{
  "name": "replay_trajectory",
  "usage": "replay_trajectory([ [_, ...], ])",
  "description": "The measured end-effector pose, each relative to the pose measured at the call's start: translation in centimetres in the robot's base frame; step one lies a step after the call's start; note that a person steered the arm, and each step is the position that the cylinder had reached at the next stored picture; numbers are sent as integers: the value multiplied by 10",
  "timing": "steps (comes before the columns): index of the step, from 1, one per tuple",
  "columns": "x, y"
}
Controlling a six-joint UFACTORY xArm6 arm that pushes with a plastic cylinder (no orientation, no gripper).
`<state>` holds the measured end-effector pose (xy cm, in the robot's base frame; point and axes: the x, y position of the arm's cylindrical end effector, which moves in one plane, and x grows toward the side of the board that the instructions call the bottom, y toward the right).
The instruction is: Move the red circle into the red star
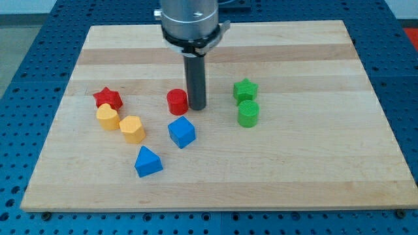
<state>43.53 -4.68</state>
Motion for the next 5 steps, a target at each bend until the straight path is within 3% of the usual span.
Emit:
replay_trajectory([
  [5,0,-107],
])
